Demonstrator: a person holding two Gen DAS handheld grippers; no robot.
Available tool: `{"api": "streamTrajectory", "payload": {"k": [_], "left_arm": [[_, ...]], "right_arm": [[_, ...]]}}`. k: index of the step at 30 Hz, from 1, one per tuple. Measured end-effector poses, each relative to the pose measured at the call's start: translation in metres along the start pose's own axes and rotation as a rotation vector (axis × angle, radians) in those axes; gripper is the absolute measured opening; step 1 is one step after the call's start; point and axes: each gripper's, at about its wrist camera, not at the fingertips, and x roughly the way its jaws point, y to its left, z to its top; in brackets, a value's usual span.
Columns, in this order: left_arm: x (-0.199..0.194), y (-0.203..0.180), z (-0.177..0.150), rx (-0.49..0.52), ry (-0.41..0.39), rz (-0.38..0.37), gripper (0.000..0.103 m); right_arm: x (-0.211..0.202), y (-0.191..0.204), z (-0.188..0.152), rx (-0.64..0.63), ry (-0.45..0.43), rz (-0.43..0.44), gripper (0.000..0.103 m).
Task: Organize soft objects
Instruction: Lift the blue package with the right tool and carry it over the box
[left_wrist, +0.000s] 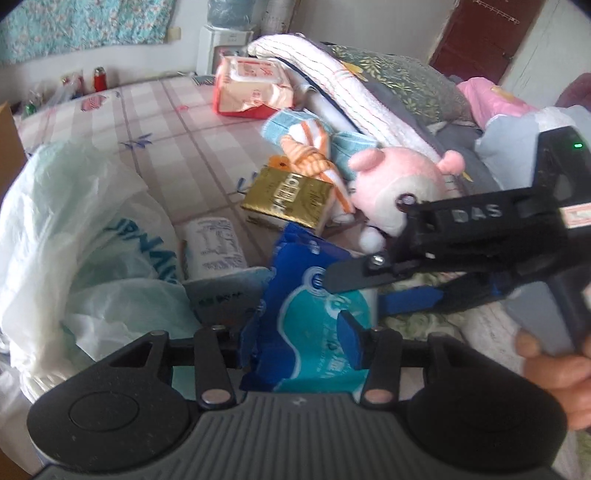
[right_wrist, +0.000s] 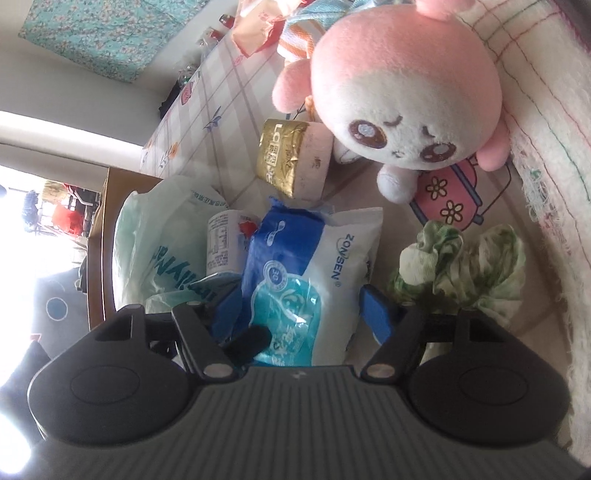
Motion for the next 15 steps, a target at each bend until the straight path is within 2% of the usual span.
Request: {"api": "streamTrajectory", "payload": {"k": [2, 3, 7, 12, 13, 15], "left_arm": [[-0.004, -0.005, -0.002, 0.017, 0.009, -0.042, 0.048], [-0.006, -0.008, -0.002, 0.032, 0.007, -0.038, 0.048], [0.0, -0.017, 0.001, 0.1, -0.019, 0.067, 0.049], [0.016, -0.009, 0.007, 0.067, 0.024, 0.099, 0.051], [0.018, -0.007, 0.008, 0.057, 0.028, 0.089, 0.055], [0.022, -0.004, 0.011, 0.032, 0.041, 0.058, 0.055]], "right_arm": [[0.002, -0.002, 0.001, -0.002, -0.001, 0.007, 0.071], [0.002, -0.002, 0.002, -0.004, -0.001, 0.008, 0.071], [0.005, -0.005, 0.002, 0.0, -0.001, 0.009, 0.07], [0.004, -0.008, 0.002, 0.001, -0.013, 0.008, 0.066], [0.004, -0.009, 0.002, 0.003, -0.015, 0.006, 0.065], [0.004, -0.012, 0.002, 0.01, -0.022, 0.002, 0.062]]}}
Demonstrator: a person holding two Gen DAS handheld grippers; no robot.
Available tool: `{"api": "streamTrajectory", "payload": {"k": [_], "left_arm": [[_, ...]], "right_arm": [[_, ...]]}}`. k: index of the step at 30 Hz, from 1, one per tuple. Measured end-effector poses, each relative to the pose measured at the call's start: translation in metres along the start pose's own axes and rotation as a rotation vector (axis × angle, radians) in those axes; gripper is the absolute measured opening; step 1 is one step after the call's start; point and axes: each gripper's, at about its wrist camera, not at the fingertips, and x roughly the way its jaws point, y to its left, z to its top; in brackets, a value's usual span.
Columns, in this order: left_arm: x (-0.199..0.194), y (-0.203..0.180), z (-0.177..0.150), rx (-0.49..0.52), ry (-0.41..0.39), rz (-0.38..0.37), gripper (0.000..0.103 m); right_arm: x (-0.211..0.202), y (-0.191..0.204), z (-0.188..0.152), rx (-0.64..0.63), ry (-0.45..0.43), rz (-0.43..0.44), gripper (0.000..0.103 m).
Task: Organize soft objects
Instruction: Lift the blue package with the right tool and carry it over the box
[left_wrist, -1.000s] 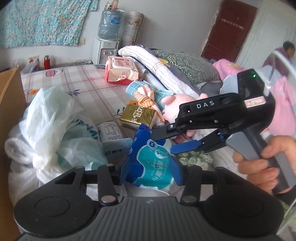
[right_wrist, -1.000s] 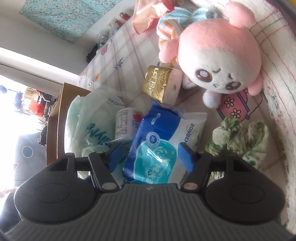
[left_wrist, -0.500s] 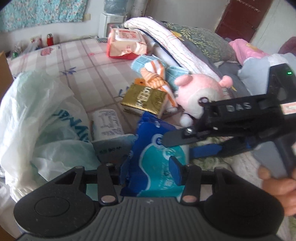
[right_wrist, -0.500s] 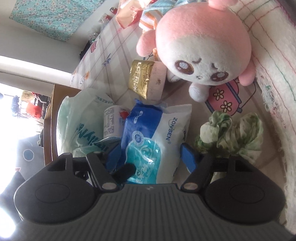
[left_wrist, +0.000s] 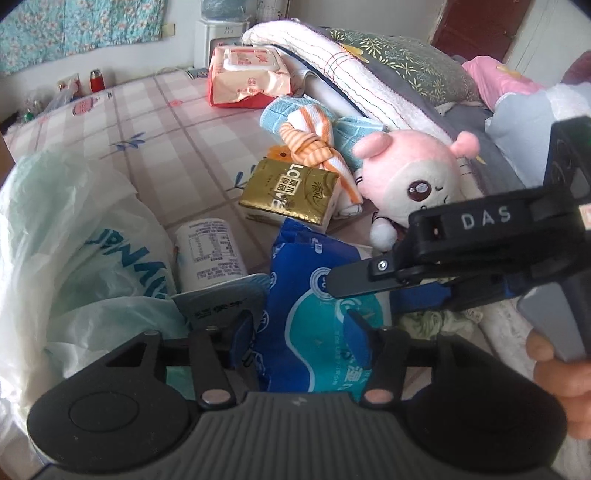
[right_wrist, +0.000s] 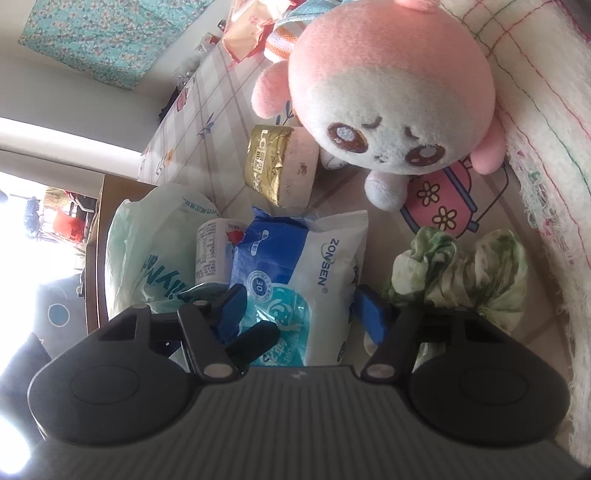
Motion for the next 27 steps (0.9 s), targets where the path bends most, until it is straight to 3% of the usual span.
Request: {"api": "streamTrajectory", "payload": {"k": [5, 10, 14, 22, 27], "left_arm": [[0.005, 0.002, 0.008, -0.027, 0.019, -0.035, 0.056], [0.007, 0.0, 0.009, -0.029, 0.028, -0.044, 0.057], [0.004, 0.0, 0.007, -0.059, 0.033, -0.08, 0.057], [-0.036, 0.001, -0.004, -0.093, -0.061, -0.127, 0.056], [-0.072, 0.0, -0.005, -0.09, -0.158, -0.096, 0.056]], "right_arm": [[0.001, -0.001, -0.003, -0.008, -0.016, -0.006, 0.059], [-0.001, -0.005, -0.004, 0.015, -0.022, 0.0, 0.048], [-0.007, -0.002, -0.007, 0.008, -0.046, 0.006, 0.047], [-0.037, 0.017, -0.015, -0.062, -0.11, 0.047, 0.045], [-0.059, 0.045, -0.022, -0.126, -0.154, 0.074, 0.043]]}}
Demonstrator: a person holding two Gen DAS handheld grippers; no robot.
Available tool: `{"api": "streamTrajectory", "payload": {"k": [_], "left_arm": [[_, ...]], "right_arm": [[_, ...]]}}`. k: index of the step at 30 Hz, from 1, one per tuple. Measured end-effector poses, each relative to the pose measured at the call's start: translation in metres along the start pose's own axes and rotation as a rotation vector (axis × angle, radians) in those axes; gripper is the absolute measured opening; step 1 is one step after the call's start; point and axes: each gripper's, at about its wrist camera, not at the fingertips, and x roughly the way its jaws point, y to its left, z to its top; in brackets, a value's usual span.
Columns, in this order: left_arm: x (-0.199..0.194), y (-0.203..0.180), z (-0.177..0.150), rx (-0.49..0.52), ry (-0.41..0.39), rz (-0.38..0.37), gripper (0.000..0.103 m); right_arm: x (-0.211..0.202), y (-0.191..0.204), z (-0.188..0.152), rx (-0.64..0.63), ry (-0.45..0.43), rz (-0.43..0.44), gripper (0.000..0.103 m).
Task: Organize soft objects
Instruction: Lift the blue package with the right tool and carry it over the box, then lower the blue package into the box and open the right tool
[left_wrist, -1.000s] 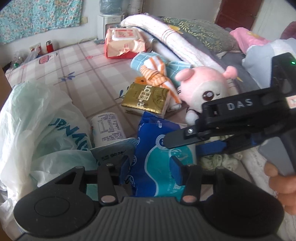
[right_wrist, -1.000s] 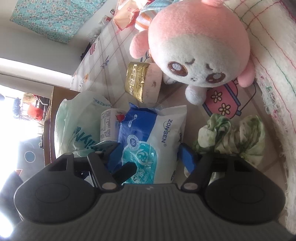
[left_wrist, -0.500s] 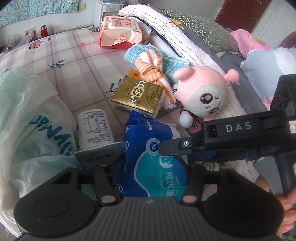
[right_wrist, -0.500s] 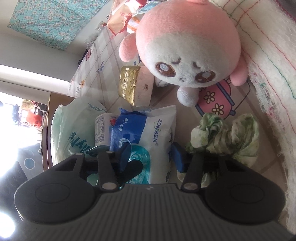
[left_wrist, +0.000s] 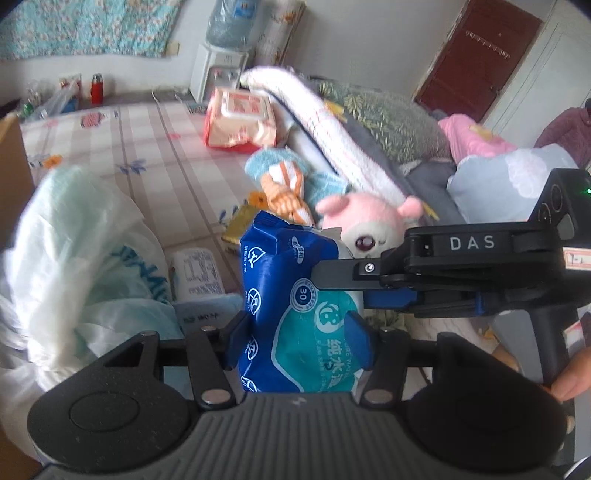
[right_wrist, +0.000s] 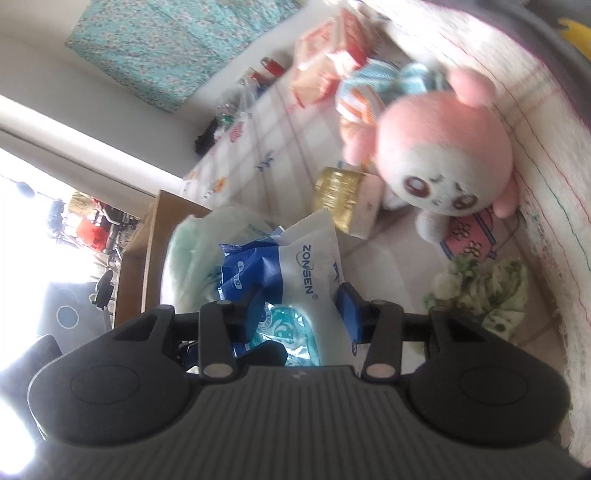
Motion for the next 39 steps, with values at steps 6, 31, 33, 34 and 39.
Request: {"api": "streamTrajectory", "payload": {"k": [6, 31, 33, 34, 39], "left_arm": [[-0.053, 0.01, 0.005, -0.006, -0.143, 0.037, 0.056], [-0.138, 0.231, -0.007, -0.37, -0.104, 0.36, 0.056], [-0.121, 0.241, -0.012, -0.348, -0.038, 0.386, 0.056], [-0.114, 0.243, -0.013, -0.34, -0.013, 0.391, 0.056], [-0.1, 0.253, -0.017, -0.332, 0.059, 0.4, 0.058]], "right_arm": [[-0.017, 0.062, 0.004, -0.125, -0.056, 0.039, 0.043], [0.16, 0.291, -0.061, -0.407, 0.18, 0.093, 0.046], [0.151, 0.278, -0.061, -0.396, 0.165, 0.095, 0.046], [0.145, 0.274, -0.059, -0.389, 0.158, 0.104, 0.046], [0.116, 0.247, -0.051, -0.363, 0.109, 0.133, 0.046]]}}
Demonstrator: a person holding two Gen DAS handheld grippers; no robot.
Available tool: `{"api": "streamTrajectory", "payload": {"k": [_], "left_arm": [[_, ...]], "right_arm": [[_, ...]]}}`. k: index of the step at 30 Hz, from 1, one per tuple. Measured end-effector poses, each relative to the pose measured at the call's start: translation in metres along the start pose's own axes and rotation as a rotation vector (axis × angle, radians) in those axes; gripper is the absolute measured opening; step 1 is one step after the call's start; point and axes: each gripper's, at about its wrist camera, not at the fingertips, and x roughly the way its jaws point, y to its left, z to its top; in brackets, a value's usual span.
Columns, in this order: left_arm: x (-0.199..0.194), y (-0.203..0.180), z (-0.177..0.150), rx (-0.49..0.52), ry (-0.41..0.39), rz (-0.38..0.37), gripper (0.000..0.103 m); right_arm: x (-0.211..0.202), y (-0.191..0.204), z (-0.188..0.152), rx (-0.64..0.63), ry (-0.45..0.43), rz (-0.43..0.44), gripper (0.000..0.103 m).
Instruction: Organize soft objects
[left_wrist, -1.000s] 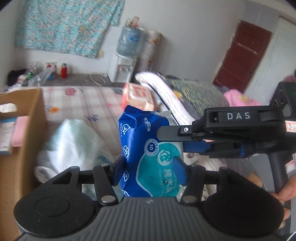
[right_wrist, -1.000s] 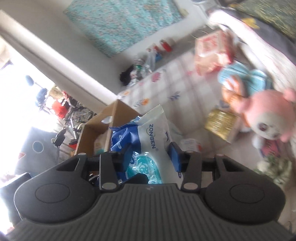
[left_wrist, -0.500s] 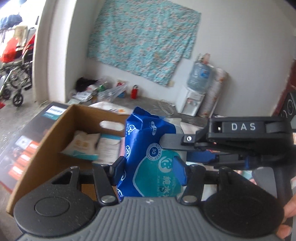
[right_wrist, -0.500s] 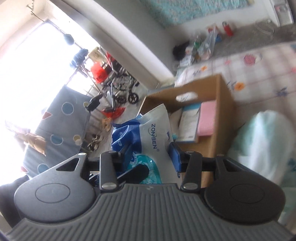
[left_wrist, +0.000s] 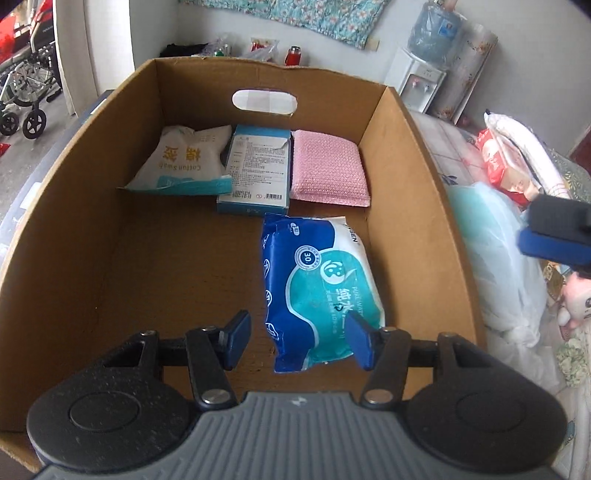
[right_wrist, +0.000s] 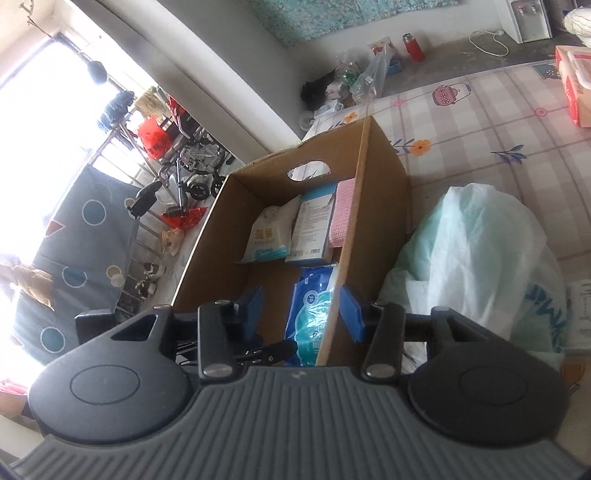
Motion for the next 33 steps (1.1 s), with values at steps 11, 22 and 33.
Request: {"api": "streamTrajectory", "payload": {"k": [11, 22, 33], "left_arm": [[0.047, 0.032, 0.017, -0.228, 0.194, -0.091, 0.053], [0.052, 0.007, 0.025, -0.239, 0.101, -0.036, 0.058], [0.01, -0.001, 0.02, -0.241, -0.045, -0.015, 0.074]], "right_arm": [[-0.029, -0.065, -0.013, 0.15, -0.043, 0.011, 0.046], [-0.037, -0.097, -0.028, 0.217, -0.035, -0.002, 0.047], [-0.053, -0.108, -0.043, 0.231, -0.066, -0.002, 0.061]]}}
